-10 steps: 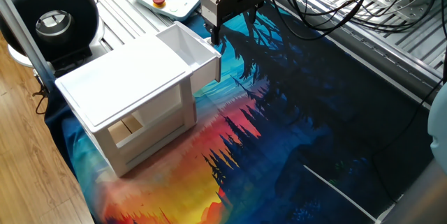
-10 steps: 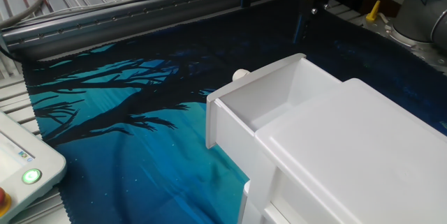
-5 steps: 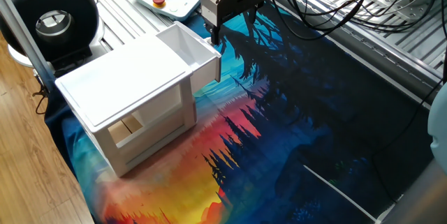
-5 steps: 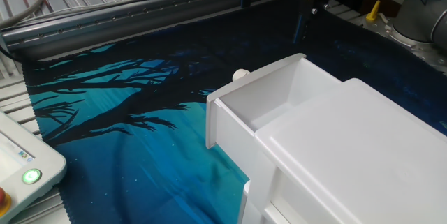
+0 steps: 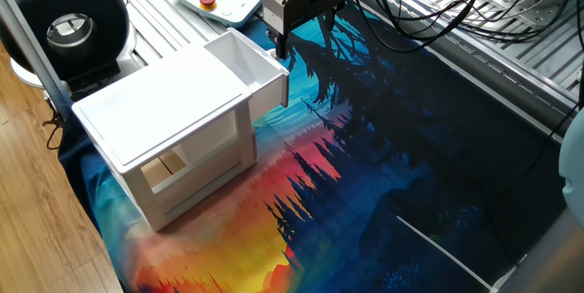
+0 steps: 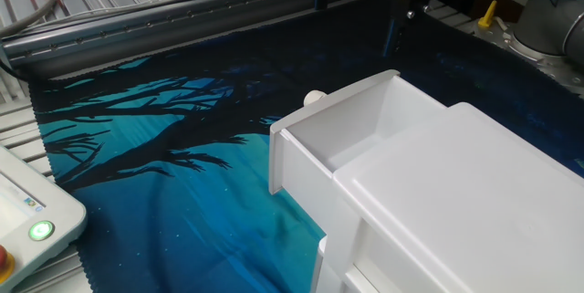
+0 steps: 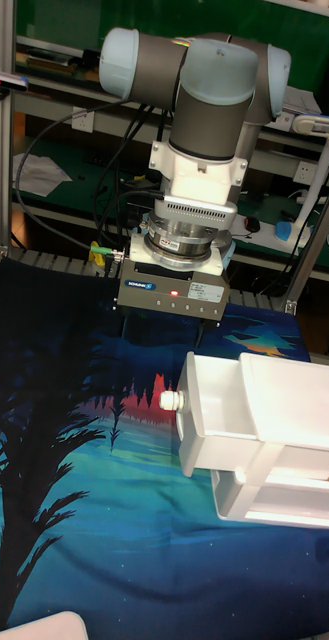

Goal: Grasp the handle and close the drawer

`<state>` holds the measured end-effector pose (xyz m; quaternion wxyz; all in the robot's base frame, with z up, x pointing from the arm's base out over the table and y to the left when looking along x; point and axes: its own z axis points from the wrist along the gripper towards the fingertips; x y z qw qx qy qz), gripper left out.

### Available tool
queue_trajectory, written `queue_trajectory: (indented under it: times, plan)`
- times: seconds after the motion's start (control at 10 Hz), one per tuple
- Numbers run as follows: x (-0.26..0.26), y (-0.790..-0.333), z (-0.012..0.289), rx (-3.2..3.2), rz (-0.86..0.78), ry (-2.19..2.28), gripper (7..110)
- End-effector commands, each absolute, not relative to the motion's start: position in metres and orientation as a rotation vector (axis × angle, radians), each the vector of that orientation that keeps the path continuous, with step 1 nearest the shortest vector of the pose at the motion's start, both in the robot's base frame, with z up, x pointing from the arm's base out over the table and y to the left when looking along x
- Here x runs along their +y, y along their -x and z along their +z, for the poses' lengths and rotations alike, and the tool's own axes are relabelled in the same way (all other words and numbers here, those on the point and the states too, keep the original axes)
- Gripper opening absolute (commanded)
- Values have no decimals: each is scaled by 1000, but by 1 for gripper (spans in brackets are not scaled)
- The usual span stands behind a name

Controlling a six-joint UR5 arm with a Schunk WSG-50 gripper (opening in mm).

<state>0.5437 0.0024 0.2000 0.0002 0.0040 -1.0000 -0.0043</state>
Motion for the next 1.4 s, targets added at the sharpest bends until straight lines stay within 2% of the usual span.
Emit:
queue_trajectory:
  times: [0.0, 0.1, 1.3]
  plan:
    - [5, -544, 200, -3141, -14, -12, 109]
    - [19, -544, 200, -3118, -101, -456, 7]
    - [23, -540, 201, -3114, -140, -314, 7]
